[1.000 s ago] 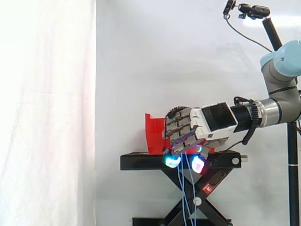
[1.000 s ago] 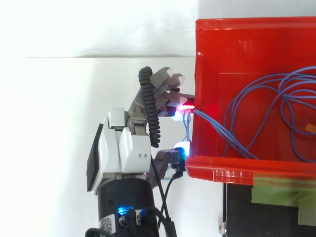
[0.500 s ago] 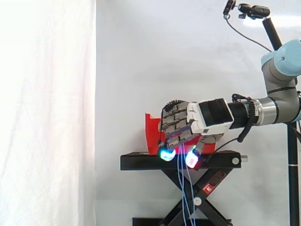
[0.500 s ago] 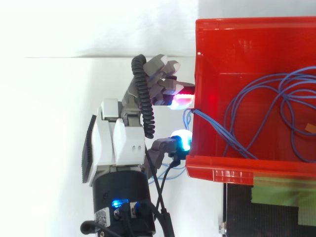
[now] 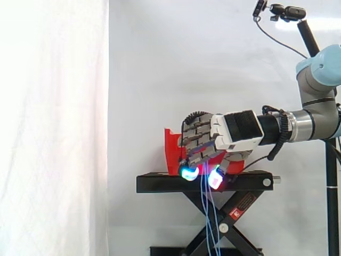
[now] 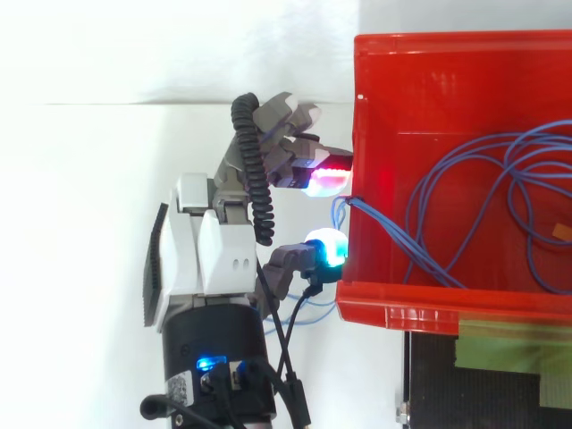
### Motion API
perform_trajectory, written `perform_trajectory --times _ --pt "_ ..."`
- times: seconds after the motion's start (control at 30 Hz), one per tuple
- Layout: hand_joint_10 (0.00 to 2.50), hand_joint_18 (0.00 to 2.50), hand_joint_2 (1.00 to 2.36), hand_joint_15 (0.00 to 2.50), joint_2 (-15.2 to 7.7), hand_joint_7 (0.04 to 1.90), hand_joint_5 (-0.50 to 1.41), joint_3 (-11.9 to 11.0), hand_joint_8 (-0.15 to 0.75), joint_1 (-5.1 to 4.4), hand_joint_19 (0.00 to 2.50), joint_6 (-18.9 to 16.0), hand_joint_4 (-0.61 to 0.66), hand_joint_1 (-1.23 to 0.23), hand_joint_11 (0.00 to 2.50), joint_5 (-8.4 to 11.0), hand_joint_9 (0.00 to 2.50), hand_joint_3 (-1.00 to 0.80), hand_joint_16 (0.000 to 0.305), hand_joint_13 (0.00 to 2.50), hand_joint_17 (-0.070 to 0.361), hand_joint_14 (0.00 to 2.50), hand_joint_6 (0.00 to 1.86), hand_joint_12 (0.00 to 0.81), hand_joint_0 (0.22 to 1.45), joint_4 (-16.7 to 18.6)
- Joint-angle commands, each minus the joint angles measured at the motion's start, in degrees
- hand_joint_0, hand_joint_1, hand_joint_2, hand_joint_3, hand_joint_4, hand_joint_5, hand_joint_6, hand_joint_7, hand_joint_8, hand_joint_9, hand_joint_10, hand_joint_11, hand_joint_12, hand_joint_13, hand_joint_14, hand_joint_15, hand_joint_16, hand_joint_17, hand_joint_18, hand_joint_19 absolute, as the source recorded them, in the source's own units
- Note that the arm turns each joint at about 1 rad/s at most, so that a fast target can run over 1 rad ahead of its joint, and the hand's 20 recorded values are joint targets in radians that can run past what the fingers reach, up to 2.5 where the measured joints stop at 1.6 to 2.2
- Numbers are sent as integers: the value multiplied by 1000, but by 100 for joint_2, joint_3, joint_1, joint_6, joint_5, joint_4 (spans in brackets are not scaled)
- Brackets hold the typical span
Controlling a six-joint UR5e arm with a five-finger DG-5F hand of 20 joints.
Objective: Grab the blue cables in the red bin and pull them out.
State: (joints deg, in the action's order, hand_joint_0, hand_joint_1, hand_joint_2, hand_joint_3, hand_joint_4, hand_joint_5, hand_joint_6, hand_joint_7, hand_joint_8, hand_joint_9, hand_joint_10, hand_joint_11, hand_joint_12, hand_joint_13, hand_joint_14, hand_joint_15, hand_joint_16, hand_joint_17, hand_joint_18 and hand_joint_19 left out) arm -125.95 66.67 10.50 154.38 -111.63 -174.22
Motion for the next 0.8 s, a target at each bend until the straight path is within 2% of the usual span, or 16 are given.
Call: perform_trajectory --times 0.0,0.37,0.57,0.63,0.77 --pt "26 495 1000 486 0 756 914 4 235 -5 441 0 93 -976 794 1 915 -1000 47 699 107 19 13 331 729 2" --pt "25 497 1000 481 0 476 795 4 229 -13 439 0 124 -987 744 -8 893 -1000 48 695 107 20 16 332 727 2" --pt "26 495 1000 478 -9 428 777 4 229 -13 432 0 106 -994 709 1 868 -1000 48 694 108 19 15 333 727 2" --pt "26 494 1000 482 0 419 776 127 226 -22 429 -9 101 -995 702 1 867 -1000 48 694 108 19 16 332 727 28" --pt "25 491 1000 481 -9 416 782 145 226 -22 441 -9 98 -995 706 1 865 -1000 48 693 108 19 15 333 730 116"
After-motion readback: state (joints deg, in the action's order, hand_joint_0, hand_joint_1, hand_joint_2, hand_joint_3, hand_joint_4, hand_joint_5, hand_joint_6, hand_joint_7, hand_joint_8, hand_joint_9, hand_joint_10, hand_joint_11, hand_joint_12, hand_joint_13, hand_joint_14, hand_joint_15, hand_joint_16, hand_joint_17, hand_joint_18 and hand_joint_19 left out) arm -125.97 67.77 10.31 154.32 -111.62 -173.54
